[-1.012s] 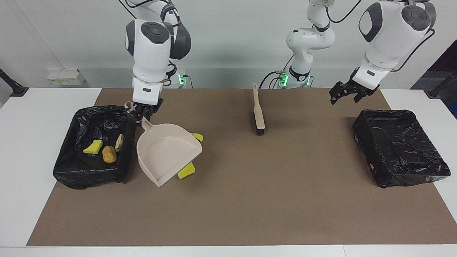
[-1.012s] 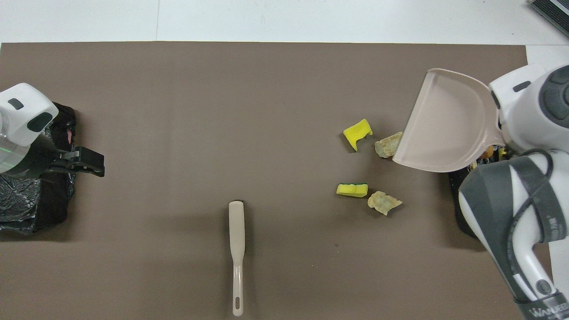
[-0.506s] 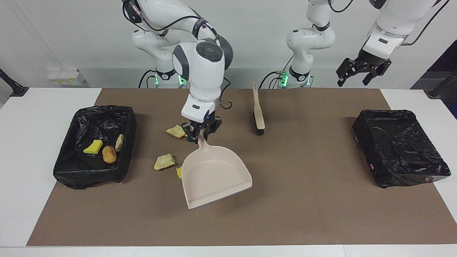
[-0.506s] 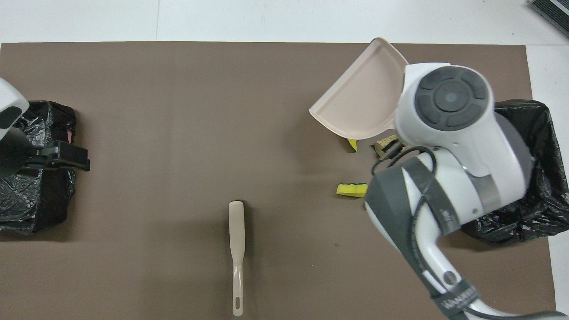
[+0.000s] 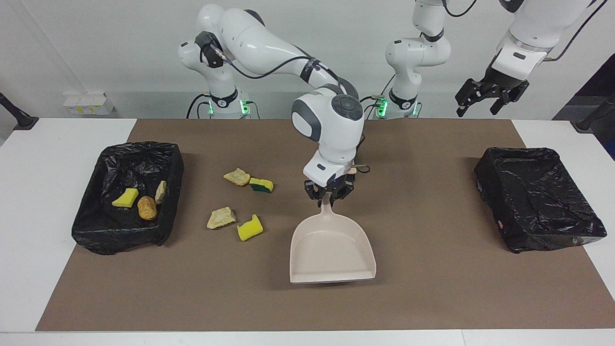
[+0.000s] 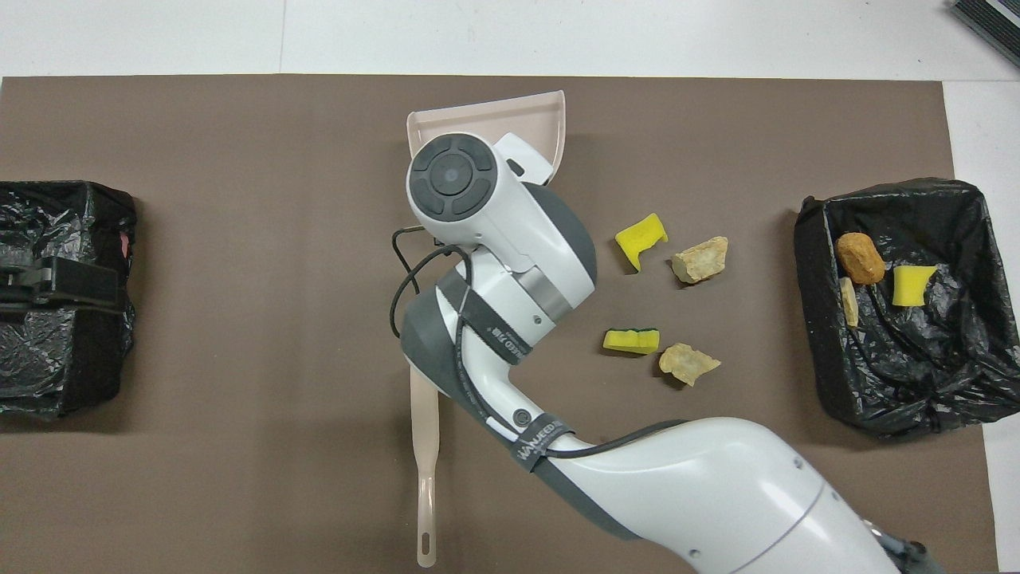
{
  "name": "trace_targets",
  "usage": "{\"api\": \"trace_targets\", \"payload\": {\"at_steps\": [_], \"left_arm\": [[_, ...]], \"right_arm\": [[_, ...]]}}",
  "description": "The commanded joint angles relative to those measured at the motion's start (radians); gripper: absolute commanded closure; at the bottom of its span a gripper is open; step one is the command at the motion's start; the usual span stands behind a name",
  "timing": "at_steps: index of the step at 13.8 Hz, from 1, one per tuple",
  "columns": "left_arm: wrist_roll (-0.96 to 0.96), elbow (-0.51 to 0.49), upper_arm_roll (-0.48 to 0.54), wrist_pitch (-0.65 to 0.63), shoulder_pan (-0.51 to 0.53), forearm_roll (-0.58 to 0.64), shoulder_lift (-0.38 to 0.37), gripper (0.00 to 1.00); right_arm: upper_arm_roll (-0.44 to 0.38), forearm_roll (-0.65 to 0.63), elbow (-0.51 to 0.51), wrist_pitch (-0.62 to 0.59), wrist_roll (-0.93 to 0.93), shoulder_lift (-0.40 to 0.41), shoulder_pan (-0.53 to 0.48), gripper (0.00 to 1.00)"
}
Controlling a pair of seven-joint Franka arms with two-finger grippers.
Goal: Sweep and dump trash in bin
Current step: 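Lower the dustpan onto the table center with the right gripper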
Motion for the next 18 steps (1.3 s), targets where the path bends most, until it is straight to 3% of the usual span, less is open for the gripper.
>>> {"api": "trace_targets", "payload": {"at_steps": [1, 3, 11, 12, 14, 18], "left_arm": [[-0.003, -0.001, 0.007, -0.009, 0.009, 0.004, -0.006, 0.0], [-0.002, -0.001, 0.007, -0.007, 0.044, 0.004, -0.006, 0.0], [-0.003, -0.001, 0.007, -0.009, 0.057, 0.004, -0.006, 0.0], [-0.003, -0.001, 0.007, -0.007, 0.057, 0.004, -0.006, 0.0], [-0.002, -0.001, 0.007, -0.007, 0.057, 0.004, -0.006, 0.0], [-0.002, -0.001, 0.007, -0.009, 0.057, 0.004, -0.006, 0.0]], "right_arm": [[0.006, 0.087, 0.083, 0.042, 0.067, 0.052, 0.007, 1.0], [0.008, 0.158, 0.083, 0.073, 0.096, 0.067, 0.018, 1.0], [0.042, 0.165, 0.07, 0.089, 0.098, 0.085, 0.032, 1.0], [0.043, 0.166, 0.067, 0.086, 0.098, 0.084, 0.032, 0.95], [0.045, 0.168, 0.062, 0.086, 0.097, 0.079, 0.024, 0.76], [0.045, 0.155, 0.06, 0.086, 0.097, 0.078, 0.027, 0.52]]}}
